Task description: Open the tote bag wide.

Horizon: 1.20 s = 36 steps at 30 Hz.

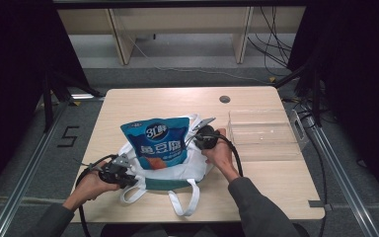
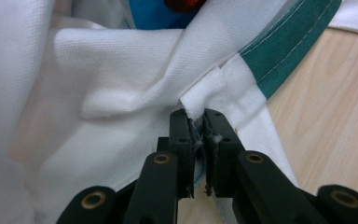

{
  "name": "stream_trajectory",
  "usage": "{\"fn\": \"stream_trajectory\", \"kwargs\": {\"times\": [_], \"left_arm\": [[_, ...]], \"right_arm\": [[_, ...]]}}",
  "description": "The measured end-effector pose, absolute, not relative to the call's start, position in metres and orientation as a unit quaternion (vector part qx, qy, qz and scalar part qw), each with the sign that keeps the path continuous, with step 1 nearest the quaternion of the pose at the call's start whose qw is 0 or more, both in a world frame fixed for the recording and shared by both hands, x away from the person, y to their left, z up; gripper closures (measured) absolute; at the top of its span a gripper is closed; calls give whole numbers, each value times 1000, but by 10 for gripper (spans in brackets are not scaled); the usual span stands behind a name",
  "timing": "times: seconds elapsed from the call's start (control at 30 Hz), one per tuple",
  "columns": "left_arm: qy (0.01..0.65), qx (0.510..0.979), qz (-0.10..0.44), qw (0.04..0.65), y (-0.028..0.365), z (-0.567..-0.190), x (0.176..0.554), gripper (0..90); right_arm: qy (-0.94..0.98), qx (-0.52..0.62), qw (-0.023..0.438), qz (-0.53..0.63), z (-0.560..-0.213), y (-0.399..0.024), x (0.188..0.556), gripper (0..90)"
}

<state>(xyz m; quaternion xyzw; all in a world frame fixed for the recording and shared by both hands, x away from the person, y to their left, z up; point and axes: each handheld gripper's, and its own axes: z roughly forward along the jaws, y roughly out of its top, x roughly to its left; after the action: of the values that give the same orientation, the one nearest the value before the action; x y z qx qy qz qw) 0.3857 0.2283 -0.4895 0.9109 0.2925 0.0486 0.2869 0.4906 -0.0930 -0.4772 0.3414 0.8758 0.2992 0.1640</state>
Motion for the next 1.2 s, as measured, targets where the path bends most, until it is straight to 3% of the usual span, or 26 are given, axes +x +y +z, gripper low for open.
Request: {"fn": "stream_trajectory", "kwargs": {"times": [0.17,0.3,0.53,0.67,0.87,1.2], "left_arm": [[292,911,51,285,229,-490,386,817],[285,917,54,274,229,-488,387,805],[294,909,64,290,226,-489,384,765],[277,919,83,269,226,-485,382,745],[292,912,74,277,225,-488,384,766],[308,904,71,286,218,-490,392,763]], "right_arm": [[869,368,125,305,-494,-96,500,886],[864,372,136,311,-494,-95,498,864],[838,402,136,343,-474,-109,499,570],[829,383,156,376,-453,-114,491,497],[827,367,157,395,-424,-125,478,462],[829,362,156,397,-411,-136,467,429]]}}
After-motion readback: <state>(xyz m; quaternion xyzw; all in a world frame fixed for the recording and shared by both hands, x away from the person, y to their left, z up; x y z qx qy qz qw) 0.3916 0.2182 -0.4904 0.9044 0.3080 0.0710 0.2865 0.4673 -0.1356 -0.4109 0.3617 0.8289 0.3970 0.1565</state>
